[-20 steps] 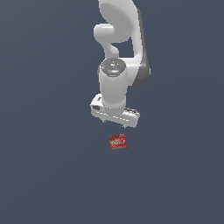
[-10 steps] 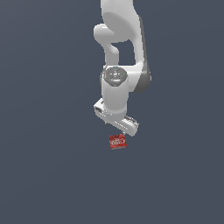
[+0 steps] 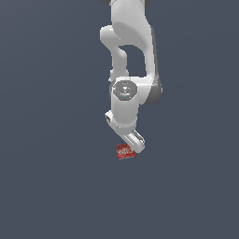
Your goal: Pick up the object and move it to a goal position.
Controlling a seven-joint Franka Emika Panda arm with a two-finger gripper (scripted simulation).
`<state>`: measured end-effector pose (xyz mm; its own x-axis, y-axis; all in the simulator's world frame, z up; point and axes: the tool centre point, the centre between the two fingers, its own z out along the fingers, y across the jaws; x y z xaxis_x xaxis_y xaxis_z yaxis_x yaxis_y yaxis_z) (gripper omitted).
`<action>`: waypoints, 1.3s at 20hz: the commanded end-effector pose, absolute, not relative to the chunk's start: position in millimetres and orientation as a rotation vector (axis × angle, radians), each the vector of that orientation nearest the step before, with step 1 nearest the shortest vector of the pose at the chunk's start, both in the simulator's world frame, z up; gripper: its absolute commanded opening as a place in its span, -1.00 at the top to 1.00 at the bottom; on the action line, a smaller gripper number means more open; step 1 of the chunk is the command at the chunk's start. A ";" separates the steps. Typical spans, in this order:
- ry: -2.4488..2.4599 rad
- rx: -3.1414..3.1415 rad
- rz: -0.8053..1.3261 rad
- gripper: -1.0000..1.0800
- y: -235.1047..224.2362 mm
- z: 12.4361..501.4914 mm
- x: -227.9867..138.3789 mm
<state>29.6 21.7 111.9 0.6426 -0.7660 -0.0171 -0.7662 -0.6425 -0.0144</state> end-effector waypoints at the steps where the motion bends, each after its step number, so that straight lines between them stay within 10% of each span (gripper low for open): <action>1: 1.415 -2.784 0.015 -0.92 23.0 106.1 31.2; 26: 2.035 -2.393 0.000 -0.92 31.9 65.9 41.1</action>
<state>40.8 31.8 66.6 0.1710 -0.9853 -0.0010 -0.9853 -0.1710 0.0003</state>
